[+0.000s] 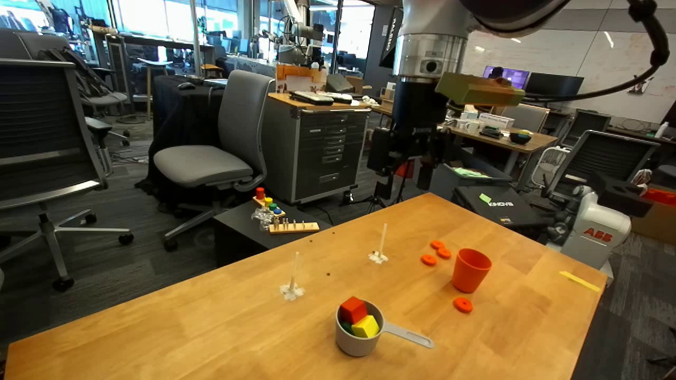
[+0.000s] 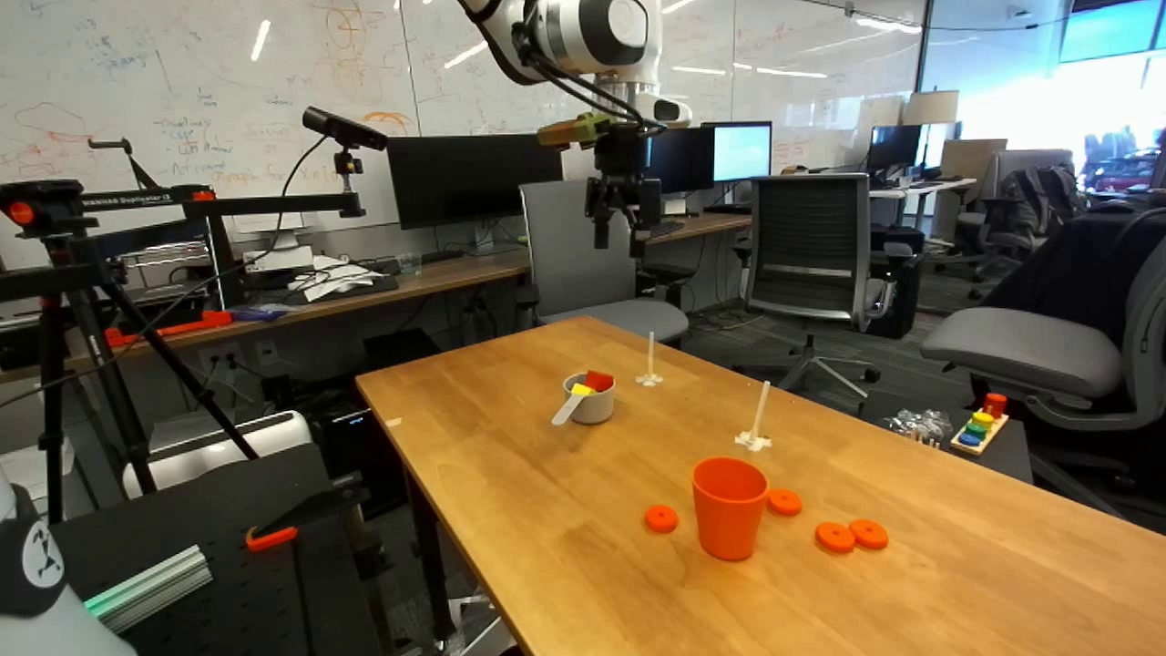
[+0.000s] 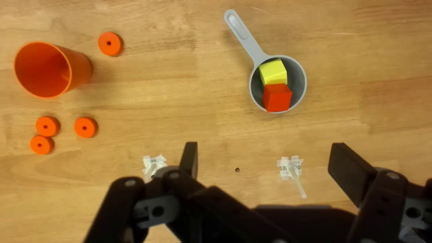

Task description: Put the three blocks in the gray measuring cup

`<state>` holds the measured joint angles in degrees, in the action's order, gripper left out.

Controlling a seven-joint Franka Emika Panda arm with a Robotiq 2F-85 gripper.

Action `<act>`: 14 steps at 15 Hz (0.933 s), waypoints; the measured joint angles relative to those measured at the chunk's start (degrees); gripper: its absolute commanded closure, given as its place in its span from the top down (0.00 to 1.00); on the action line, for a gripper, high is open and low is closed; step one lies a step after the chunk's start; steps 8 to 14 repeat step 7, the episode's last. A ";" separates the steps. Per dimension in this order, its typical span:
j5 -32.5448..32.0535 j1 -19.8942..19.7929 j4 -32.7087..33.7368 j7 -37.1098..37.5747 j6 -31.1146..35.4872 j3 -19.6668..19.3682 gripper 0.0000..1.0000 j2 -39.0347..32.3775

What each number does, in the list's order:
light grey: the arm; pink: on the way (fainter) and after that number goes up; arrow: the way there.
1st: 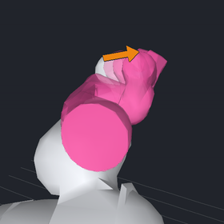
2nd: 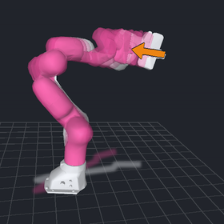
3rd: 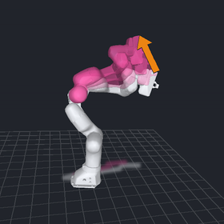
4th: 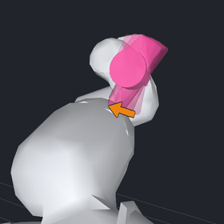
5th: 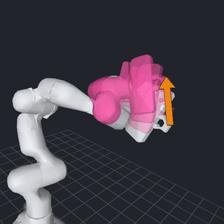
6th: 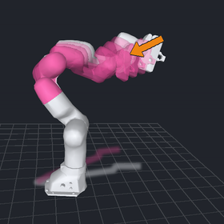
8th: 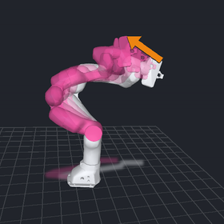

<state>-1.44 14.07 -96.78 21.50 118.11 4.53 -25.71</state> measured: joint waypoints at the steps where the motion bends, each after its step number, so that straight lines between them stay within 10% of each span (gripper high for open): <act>1: -0.15 0.03 0.11 0.00 0.00 0.00 1.00 0.27; 14: -0.29 0.03 0.37 0.00 -0.01 0.00 1.00 0.87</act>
